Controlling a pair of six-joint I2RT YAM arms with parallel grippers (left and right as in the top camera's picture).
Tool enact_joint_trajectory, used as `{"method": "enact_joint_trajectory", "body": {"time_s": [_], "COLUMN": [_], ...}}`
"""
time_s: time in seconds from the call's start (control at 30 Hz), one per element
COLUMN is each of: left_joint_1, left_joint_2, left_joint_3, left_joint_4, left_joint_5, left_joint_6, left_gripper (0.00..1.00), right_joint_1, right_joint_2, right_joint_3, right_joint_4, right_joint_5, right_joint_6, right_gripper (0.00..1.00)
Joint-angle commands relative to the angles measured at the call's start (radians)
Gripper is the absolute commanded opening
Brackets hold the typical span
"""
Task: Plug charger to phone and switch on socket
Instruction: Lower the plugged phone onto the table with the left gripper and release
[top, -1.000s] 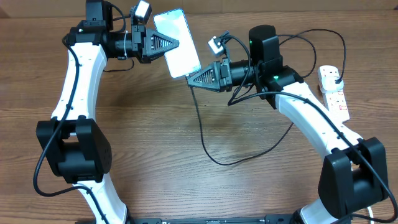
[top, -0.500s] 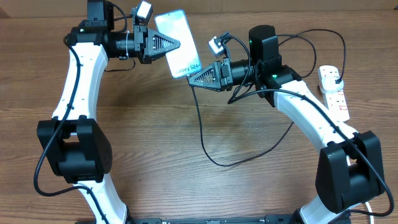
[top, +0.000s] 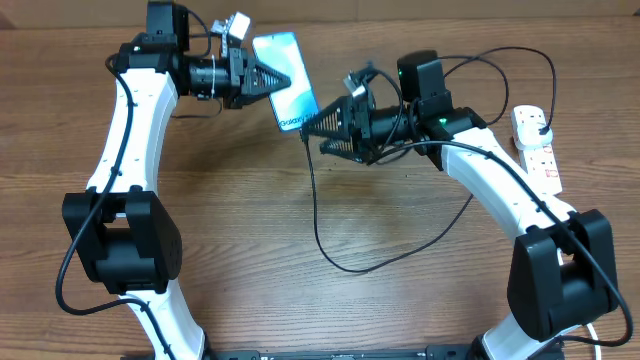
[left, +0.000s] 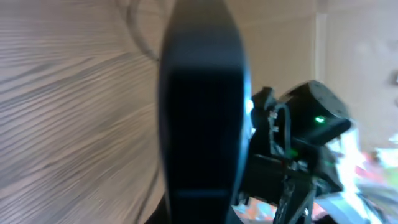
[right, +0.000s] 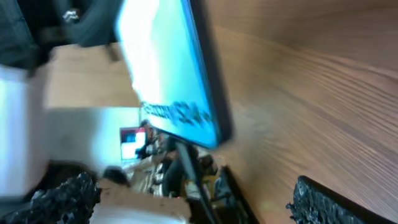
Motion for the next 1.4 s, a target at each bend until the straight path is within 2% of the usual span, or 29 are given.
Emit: {"method": "enact_joint_trajectory", "body": {"time_s": [0.0, 0.07, 0.13, 0.3, 0.53, 0.73, 0.83, 0.9, 0.97, 1.0, 1.07, 1.17, 1.37], "left_joint_1": [-0.038, -0.075, -0.116, -0.177, -0.189, -0.189, -0.189, -0.189, -0.189, -0.189, -0.189, -0.189, -0.175], "left_joint_2": [0.013, 0.037, 0.075, 0.178, 0.324, 0.37, 0.383, 0.383, 0.383, 0.383, 0.383, 0.383, 0.377], "left_joint_3": [0.01, 0.01, 0.009, 0.009, 0.009, 0.009, 0.009, 0.009, 0.009, 0.009, 0.009, 0.009, 0.055], "left_joint_4": [-0.062, -0.094, -0.097, -0.092, -0.057, -0.037, -0.038, -0.037, -0.037, -0.039, -0.043, -0.044, -0.117], "left_joint_5": [-0.225, -0.316, -0.343, -0.459, -0.327, -0.339, -0.391, -0.444, -0.489, -0.528, -0.597, -0.654, -0.799], "left_joint_6": [0.05, 0.069, 0.082, 0.083, 0.148, 0.161, 0.161, 0.161, 0.161, 0.161, 0.161, 0.161, 0.162], "left_gripper": [0.04, 0.04, 0.04, 0.04, 0.04, 0.05, 0.09, 0.2, 0.36, 0.49, 0.82, 1.0, 1.0], "right_joint_1": [-0.019, -0.033, -0.056, -0.118, -0.161, -0.161, -0.161, -0.162, -0.166, -0.169, -0.18, -0.186, -0.204], "right_joint_2": [0.006, 0.006, 0.006, 0.006, 0.006, 0.006, 0.006, 0.006, 0.006, 0.006, 0.006, 0.006, 0.006], "right_joint_3": [0.011, 0.011, 0.011, 0.011, 0.011, 0.011, 0.011, 0.011, 0.011, 0.011, 0.011, 0.011, 0.026], "right_joint_4": [-0.129, -0.225, -0.309, -0.409, -0.479, -0.48, -0.481, -0.478, -0.478, -0.479, -0.48, -0.481, -0.531], "right_joint_5": [0.232, 0.361, 0.464, 0.492, 0.496, 0.496, 0.497, 0.504, 0.534, 0.555, 0.568, 0.602, 0.692], "right_joint_6": [-0.127, -0.13, -0.131, -0.198, -0.281, -0.284, -0.284, -0.283, -0.282, -0.279, -0.28, -0.28, -0.283], "right_gripper": [1.0, 1.0, 1.0, 1.0, 1.0, 1.0, 1.0, 1.0, 1.0, 1.0, 1.0, 1.0, 1.0]}}
